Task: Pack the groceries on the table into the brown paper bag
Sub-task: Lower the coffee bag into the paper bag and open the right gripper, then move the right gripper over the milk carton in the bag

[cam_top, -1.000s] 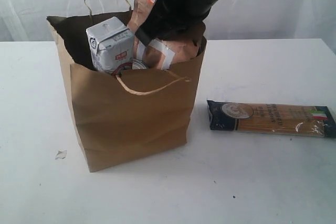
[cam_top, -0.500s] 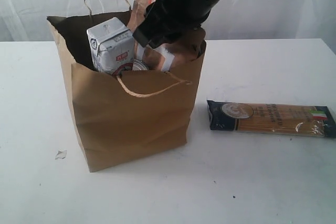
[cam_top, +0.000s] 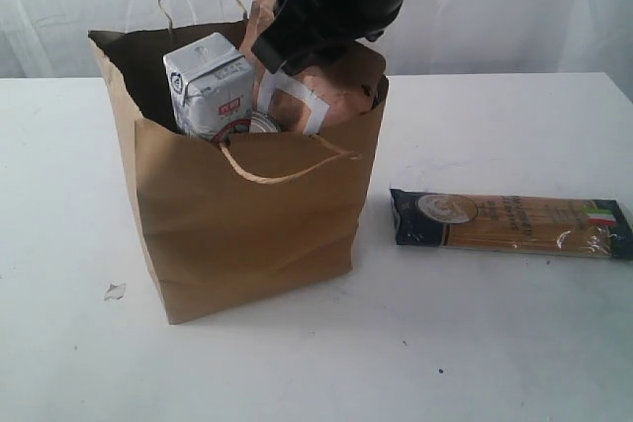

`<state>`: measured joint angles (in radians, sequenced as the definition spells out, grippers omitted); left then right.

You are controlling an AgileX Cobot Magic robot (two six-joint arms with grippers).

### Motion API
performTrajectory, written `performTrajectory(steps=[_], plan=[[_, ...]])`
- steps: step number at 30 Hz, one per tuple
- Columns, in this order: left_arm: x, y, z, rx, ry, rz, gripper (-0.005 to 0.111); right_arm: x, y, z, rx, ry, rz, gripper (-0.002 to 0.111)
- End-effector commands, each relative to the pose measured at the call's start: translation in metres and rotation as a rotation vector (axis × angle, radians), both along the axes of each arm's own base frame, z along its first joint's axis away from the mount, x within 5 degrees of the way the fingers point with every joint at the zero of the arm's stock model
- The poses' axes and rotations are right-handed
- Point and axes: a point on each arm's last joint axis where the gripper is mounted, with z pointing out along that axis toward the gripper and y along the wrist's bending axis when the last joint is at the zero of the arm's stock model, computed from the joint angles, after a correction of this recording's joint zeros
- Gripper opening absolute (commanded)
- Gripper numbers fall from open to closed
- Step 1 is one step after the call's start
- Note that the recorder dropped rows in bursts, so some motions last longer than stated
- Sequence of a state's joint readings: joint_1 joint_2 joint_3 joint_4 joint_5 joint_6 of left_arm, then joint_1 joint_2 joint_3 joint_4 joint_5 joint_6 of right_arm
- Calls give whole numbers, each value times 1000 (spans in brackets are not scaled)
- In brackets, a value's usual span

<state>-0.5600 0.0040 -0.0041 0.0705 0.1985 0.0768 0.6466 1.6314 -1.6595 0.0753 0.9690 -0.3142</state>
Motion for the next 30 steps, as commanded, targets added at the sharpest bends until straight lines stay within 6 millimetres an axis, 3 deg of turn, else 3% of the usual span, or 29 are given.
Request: performTrajectory(steps=[1, 11, 30], plan=[[0, 0, -1, -5, 4, 0, 0, -4, -6, 9, -15, -31, -6, 44], [0, 0, -1, -5, 4, 0, 0, -14, -14, 24, 8, -63, -12, 44], [0, 0, -1, -5, 4, 0, 0, -53, -43, 76, 111, -210, -11, 44]])
